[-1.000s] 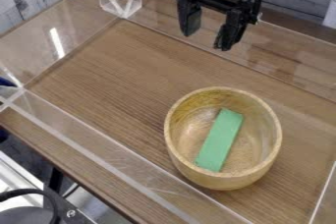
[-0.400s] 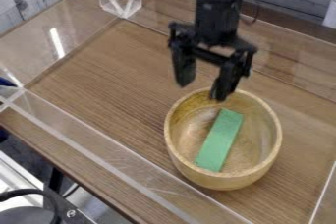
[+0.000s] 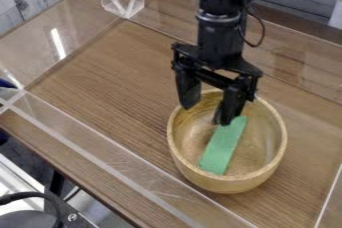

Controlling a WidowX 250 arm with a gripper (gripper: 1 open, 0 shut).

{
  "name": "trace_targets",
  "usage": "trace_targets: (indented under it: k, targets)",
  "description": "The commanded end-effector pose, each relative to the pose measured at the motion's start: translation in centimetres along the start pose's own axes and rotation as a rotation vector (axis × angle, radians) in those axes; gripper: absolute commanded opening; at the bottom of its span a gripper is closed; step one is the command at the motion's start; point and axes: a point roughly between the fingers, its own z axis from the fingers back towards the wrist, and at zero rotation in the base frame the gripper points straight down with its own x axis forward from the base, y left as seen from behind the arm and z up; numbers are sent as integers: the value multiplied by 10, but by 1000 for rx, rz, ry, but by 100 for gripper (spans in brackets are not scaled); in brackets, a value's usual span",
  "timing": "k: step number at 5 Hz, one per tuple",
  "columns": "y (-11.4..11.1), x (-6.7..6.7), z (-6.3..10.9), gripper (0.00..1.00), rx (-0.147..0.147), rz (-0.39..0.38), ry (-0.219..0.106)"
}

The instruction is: Remove the green block from inside the brown bowl and put it on the table

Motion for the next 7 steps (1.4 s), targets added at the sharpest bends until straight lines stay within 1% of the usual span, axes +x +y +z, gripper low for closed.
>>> trace_targets:
  k: [1,2,3,4,5,7]
  targets:
    - [-9,4,5,100,-16,-27,-34]
    - [-19,2,2,100,7,-7,-41]
    - [-31,0,-2,100,36,24,-48]
    - [-26,4,-13,100,28,45,-34]
    - [-18,6,-25,100,18,62,-20]
    - [-19,4,-17,100,-17,117,47]
